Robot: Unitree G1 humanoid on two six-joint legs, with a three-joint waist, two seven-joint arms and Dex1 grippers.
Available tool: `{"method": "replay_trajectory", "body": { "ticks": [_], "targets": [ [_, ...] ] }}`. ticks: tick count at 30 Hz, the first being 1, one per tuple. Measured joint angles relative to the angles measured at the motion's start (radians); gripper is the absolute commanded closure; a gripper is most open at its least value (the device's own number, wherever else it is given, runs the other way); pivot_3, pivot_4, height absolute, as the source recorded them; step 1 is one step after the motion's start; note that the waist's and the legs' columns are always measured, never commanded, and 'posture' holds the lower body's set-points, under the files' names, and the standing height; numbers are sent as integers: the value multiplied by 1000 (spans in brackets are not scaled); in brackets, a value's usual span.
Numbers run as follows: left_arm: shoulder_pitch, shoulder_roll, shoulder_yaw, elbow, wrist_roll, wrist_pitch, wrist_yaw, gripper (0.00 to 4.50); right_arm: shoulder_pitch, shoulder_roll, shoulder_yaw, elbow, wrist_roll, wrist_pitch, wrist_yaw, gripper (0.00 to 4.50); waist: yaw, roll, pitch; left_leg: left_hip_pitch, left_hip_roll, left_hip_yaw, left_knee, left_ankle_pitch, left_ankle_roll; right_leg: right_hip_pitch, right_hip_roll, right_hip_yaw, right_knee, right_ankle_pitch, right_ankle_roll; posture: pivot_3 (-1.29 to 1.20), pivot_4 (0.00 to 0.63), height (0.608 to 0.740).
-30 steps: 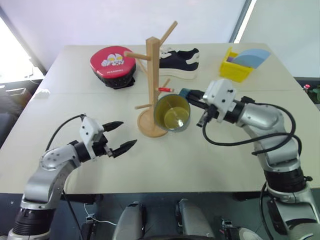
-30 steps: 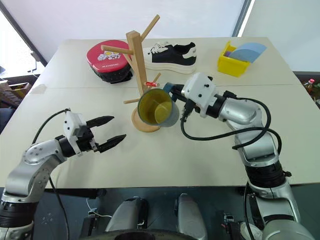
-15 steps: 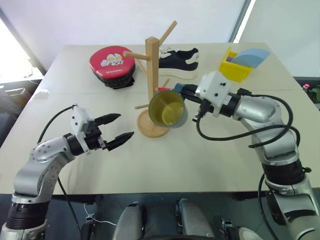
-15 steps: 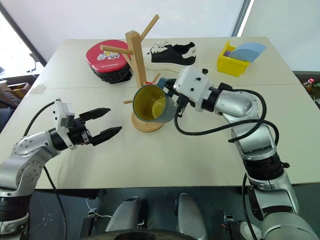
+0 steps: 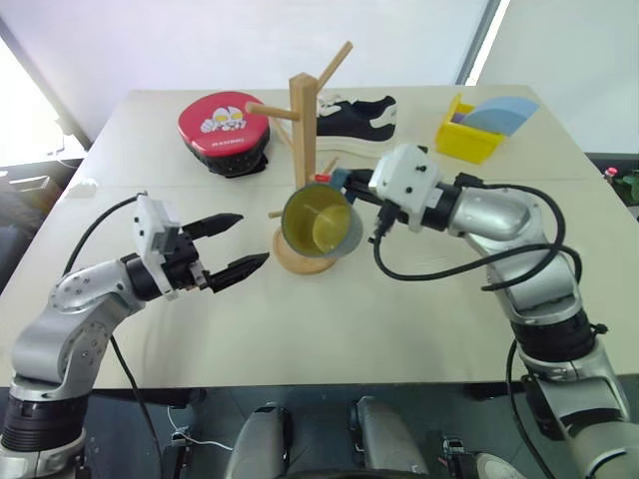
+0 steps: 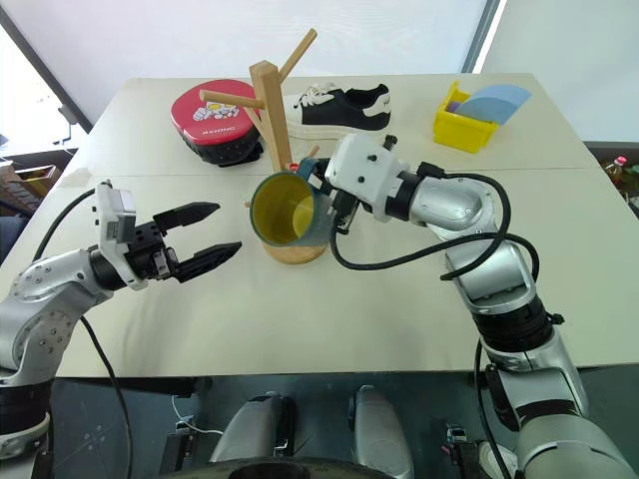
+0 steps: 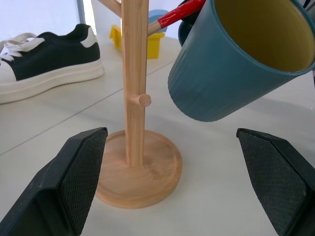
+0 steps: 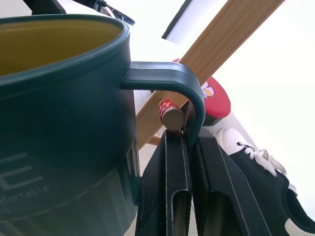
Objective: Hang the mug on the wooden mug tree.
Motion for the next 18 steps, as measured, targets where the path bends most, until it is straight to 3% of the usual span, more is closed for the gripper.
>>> {"method": "replay_trajectory", "body": {
  "ticks": [16, 18],
  "targets": [
    [-7, 0, 4, -38, -39, 13, 34, 0, -42, 41, 59, 89, -86, 1, -21, 4466, 0, 0, 0, 0, 0, 0, 0, 0, 0, 0, 0, 0, 0, 0, 0, 0, 150, 735],
    [-7, 0, 5, -45, -42, 14, 39, 0, -44, 42, 61, 92, -91, -2, -20, 3789, 1, 0, 0, 0, 0, 0, 0, 0, 0, 0, 0, 0, 0, 0, 0, 0, 150, 735]
  ]
}}
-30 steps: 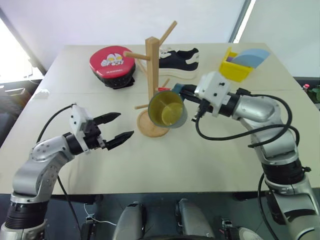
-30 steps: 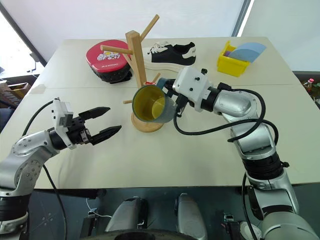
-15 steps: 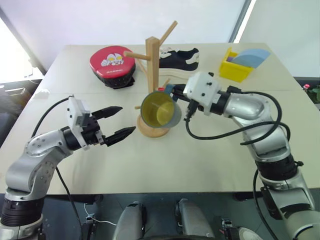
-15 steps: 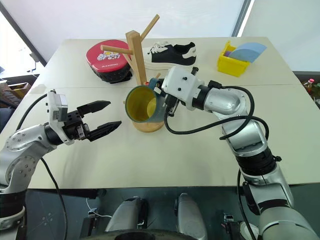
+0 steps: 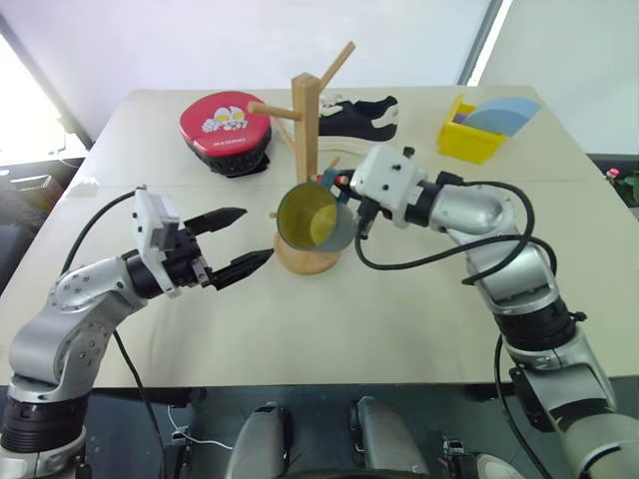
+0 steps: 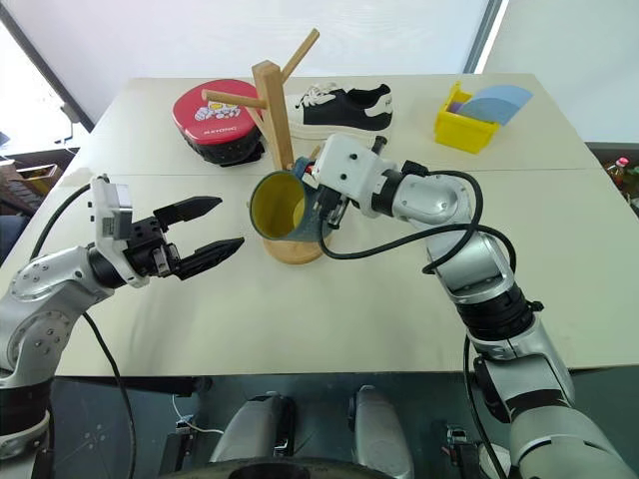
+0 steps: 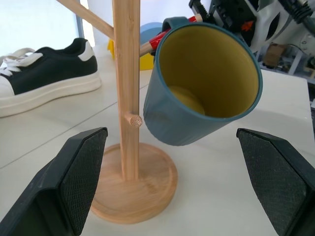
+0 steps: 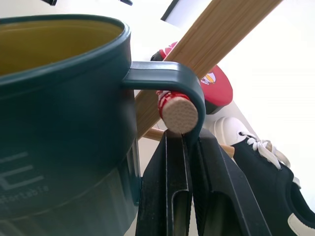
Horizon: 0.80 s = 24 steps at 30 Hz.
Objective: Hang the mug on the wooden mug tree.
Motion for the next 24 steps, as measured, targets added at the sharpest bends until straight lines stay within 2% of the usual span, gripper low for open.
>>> {"method": "replay_trajectory", "body": {
  "ticks": [2, 5, 9, 13, 17, 20, 24],
  "targets": [
    [0, 0, 0, 0, -1, 0, 3, 0, -1, 0, 1, 5, -2, -1, 1, 3018, -1, 0, 0, 0, 0, 0, 0, 0, 0, 0, 0, 0, 0, 0, 0, 0, 150, 735],
    [0, 0, 0, 0, -1, 0, 4, 0, -10, 0, 0, 8, -5, -2, -1, 1504, -1, 0, 0, 0, 0, 0, 0, 0, 0, 0, 0, 0, 0, 0, 0, 0, 150, 735],
    [-21, -1, -1, 0, -1, 0, 4, 0, -20, -5, -11, 7, -3, -5, 5, 1504, -1, 0, 0, 0, 0, 0, 0, 0, 0, 0, 0, 0, 1, 0, 0, 0, 150, 735],
    [-26, -2, -3, 3, 0, 0, 3, 0, -1, -58, -73, -24, 41, -9, 45, 1504, 3, 0, 0, 0, 0, 0, 0, 0, 0, 0, 0, 0, 0, 0, 0, 0, 150, 735],
    [-21, -8, -2, 30, 5, 3, 24, 0, 88, -127, -225, -56, 158, -7, 104, 1504, 2, -1, 0, 0, 0, 0, 0, 0, 0, 1, 0, 0, -1, 0, 0, 0, 150, 735],
    [19, -25, 0, 74, 45, -7, 53, 0, 172, -110, -362, -57, 291, 49, 110, 1504, -3, -1, 0, 1, 0, 0, -1, 0, 0, 1, 0, 0, -1, 0, 0, 0, 150, 735],
    [77, -81, 10, 147, 134, -83, 122, 0, 316, -84, -444, -43, 358, 42, 99, 1504, 1, -2, -1, 2, 1, -1, -2, 0, 0, 1, 1, 0, 0, 0, 0, 0, 150, 735]
  ]
}}
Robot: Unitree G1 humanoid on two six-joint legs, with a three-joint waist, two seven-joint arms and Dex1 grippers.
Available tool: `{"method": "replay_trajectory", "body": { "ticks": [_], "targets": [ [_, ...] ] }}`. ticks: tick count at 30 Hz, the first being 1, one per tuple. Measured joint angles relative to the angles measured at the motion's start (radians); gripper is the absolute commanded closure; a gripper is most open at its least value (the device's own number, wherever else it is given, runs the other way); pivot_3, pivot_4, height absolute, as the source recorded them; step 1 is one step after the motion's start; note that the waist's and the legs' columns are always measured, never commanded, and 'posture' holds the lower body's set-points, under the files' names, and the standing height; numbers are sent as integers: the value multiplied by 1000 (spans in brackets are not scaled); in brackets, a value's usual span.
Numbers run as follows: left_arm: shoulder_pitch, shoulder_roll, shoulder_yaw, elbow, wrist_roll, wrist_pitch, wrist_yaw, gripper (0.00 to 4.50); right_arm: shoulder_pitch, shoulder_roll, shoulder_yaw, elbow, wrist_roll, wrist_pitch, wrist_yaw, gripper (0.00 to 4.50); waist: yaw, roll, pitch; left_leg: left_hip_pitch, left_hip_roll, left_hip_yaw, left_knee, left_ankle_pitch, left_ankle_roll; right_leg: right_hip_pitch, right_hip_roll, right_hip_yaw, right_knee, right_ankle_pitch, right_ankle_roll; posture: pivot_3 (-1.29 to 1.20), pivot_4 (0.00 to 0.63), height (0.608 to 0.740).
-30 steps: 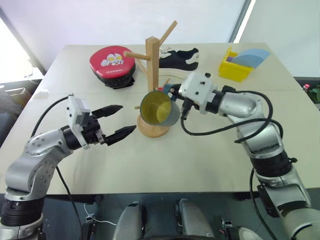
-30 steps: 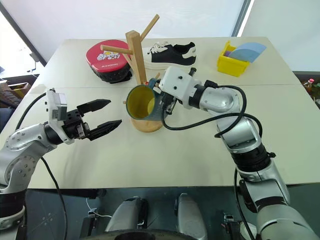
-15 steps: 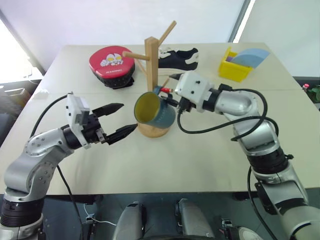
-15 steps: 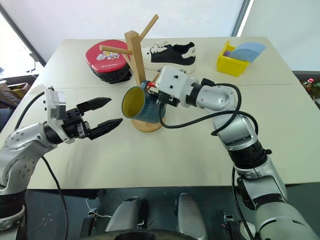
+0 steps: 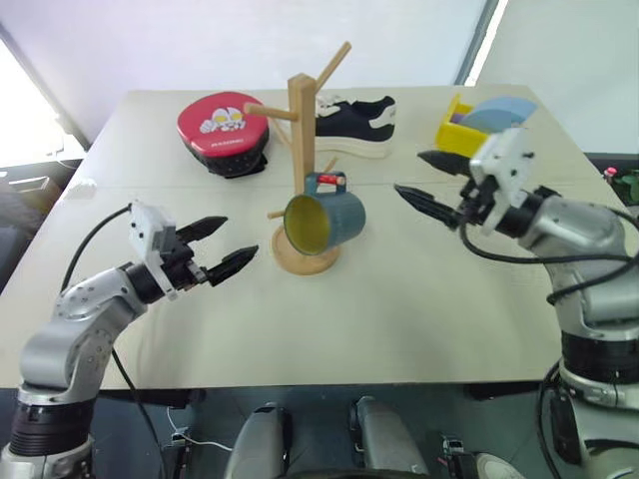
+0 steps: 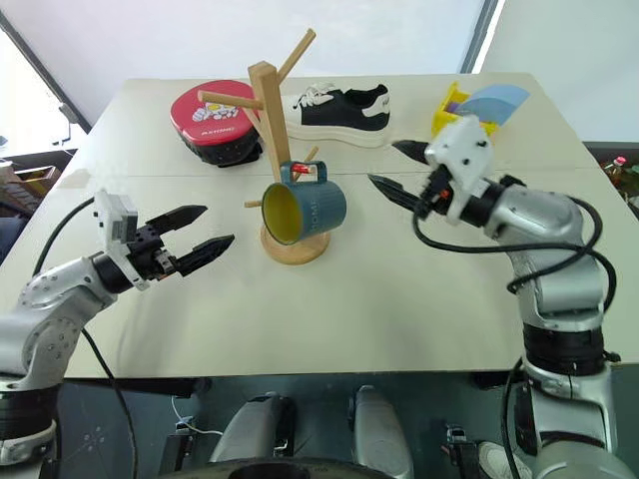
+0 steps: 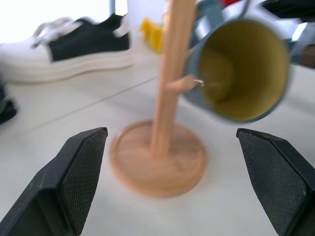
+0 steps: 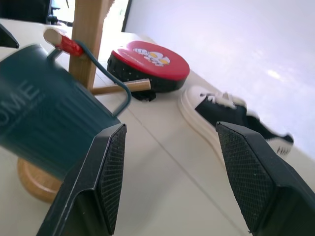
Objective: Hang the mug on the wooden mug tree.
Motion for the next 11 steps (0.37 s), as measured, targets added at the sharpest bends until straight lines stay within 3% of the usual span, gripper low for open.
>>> {"method": "replay_trajectory", "body": {
  "ticks": [4, 11],
  "targets": [
    [56, -62, 7, 108, 117, -82, 100, 0, 140, 110, -4, 142, -16, -97, -71, 1504, -2, 0, 0, -1, 0, 2, 1, 0, 0, -1, 0, 1, 2, 0, 0, 0, 150, 735],
    [96, -127, 23, 163, 181, -173, 159, 0, 158, 186, 5, 307, -56, -286, -143, 1504, -1, 0, 0, -1, 0, 1, 3, 0, 0, -1, 0, 1, 3, 0, 0, 0, 150, 735]
  ]
}}
